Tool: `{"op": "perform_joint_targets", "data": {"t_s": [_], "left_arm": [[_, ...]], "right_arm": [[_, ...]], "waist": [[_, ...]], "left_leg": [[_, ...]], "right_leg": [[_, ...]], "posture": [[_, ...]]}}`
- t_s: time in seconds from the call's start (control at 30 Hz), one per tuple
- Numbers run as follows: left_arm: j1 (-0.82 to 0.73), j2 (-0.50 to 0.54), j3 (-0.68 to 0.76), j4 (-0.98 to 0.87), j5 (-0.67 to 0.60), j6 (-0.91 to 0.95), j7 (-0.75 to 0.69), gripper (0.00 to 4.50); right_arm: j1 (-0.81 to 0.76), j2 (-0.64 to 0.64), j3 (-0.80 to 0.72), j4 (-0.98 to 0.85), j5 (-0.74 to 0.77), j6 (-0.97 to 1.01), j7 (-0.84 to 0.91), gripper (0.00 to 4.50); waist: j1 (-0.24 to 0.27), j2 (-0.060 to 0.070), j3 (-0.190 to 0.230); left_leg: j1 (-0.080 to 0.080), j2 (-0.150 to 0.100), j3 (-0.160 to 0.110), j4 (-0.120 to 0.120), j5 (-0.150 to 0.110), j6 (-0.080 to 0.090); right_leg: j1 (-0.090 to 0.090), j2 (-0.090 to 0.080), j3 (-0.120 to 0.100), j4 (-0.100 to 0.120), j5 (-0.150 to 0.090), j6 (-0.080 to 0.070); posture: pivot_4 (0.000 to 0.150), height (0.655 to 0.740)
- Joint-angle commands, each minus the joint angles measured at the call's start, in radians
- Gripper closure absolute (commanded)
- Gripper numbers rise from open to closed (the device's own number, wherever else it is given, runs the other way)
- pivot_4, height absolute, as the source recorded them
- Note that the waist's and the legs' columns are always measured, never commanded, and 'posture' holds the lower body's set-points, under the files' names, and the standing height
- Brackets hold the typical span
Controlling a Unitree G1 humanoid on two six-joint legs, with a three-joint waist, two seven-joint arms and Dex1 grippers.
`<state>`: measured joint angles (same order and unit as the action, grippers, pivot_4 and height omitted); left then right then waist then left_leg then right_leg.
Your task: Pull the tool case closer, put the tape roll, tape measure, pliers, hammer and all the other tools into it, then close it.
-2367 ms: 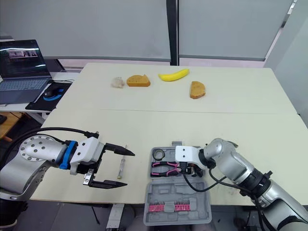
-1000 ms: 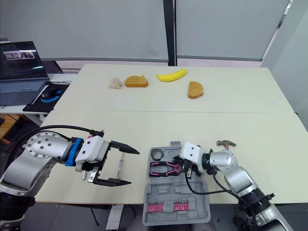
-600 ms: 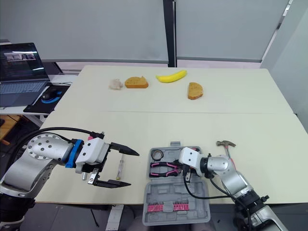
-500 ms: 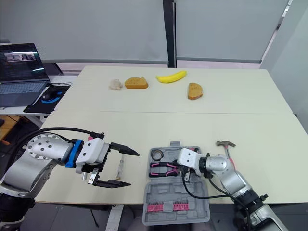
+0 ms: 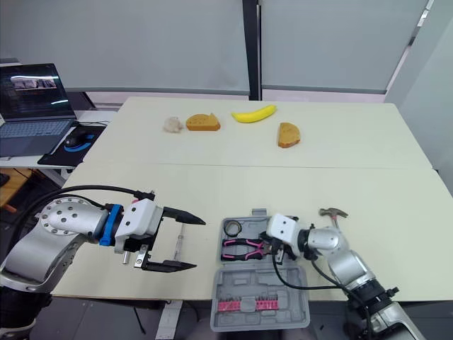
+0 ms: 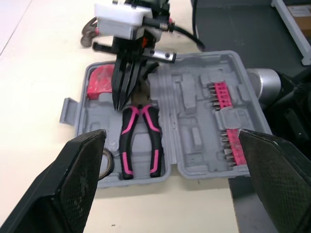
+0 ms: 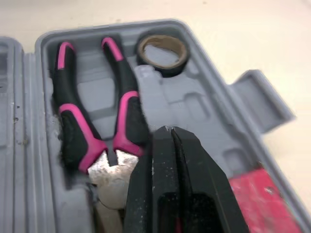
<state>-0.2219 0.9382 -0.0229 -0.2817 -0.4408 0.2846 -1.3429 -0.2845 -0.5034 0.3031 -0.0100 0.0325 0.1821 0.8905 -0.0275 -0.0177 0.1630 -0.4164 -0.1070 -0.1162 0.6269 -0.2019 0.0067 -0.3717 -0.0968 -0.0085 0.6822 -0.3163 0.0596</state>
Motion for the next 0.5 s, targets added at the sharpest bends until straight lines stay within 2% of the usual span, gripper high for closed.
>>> {"op": "perform_joint_targets", "data": {"t_s": [0.03, 0.1, 0.23, 0.43, 0.5], "left_arm": [[-0.008, 0.076, 0.136, 0.121, -0.031, 0.045, -0.007, 0.0], [0.004, 0.105, 0.19, 0.193, -0.038, 0.053, -0.007, 0.0], [0.07, 0.161, 0.293, 0.346, -0.009, 0.017, -0.021, 0.0], [0.101, 0.229, 0.406, 0.617, 0.023, -0.039, -0.039, 0.0], [0.095, 0.252, 0.413, 0.73, 0.043, -0.074, -0.048, 0.0]], "right_arm": [[0.06, -0.188, -0.245, -0.235, 0.242, 0.142, 0.155, 3.44], [0.107, -0.298, -0.343, -0.276, 0.304, 0.201, 0.203, 2.92], [0.192, -0.461, -0.519, -0.239, 0.345, 0.23, 0.262, 1.84], [0.361, -0.604, -0.74, -0.158, 0.35, 0.253, 0.351, 0.04], [0.402, -0.609, -0.776, -0.146, 0.355, 0.256, 0.362, 0.04]], "waist": [[0.004, 0.002, 0.002], [0.008, 0.002, 0.002], [0.003, 0.002, 0.002], [0.003, 0.002, 0.002], [0.003, 0.002, 0.002]], "left_leg": [[-0.001, 0.0, 0.0, 0.0, 0.0, 0.0], [-0.002, -0.001, -0.001, 0.0, 0.0, 0.0], [-0.001, 0.001, 0.0, -0.002, -0.001, 0.0], [-0.001, 0.004, 0.004, -0.003, -0.001, 0.0], [-0.001, 0.004, 0.004, -0.003, -0.001, 0.0]], "right_leg": [[-0.001, 0.0, 0.0, 0.0, 0.0, 0.0], [0.0, -0.001, -0.002, -0.002, 0.0, 0.0], [0.0, -0.001, -0.001, -0.002, 0.0, 0.0], [-0.001, -0.001, -0.002, -0.001, -0.001, -0.002], [-0.001, -0.001, -0.002, -0.002, -0.001, -0.002]], "posture": [[0.15, 0.74], [0.15, 0.74], [0.15, 0.74], [0.15, 0.74], [0.15, 0.74]]}}
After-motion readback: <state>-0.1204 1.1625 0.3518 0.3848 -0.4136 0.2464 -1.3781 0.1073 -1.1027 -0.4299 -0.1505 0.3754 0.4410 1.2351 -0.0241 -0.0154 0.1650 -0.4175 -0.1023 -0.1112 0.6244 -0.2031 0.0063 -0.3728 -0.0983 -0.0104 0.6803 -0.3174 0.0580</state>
